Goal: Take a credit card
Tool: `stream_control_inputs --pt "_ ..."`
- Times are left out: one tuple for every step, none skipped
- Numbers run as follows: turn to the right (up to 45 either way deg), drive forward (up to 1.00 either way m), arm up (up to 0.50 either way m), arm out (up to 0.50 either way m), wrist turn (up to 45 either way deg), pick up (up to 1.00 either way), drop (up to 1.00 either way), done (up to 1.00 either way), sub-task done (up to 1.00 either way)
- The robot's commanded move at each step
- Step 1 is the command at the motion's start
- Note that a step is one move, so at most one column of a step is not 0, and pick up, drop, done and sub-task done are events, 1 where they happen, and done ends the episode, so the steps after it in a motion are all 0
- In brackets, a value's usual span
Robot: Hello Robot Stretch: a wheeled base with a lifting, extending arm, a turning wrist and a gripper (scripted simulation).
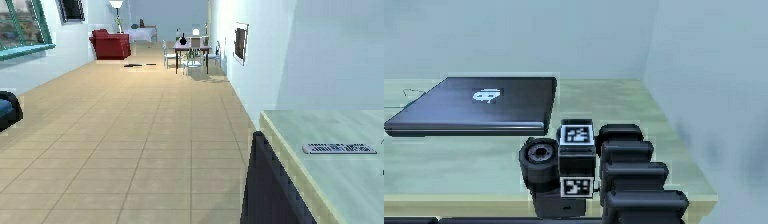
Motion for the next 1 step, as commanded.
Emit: stream_control_inputs --pt "0.0 0.00 0.00 0.00 0.0 0.00 0.00 1.00 0.00"
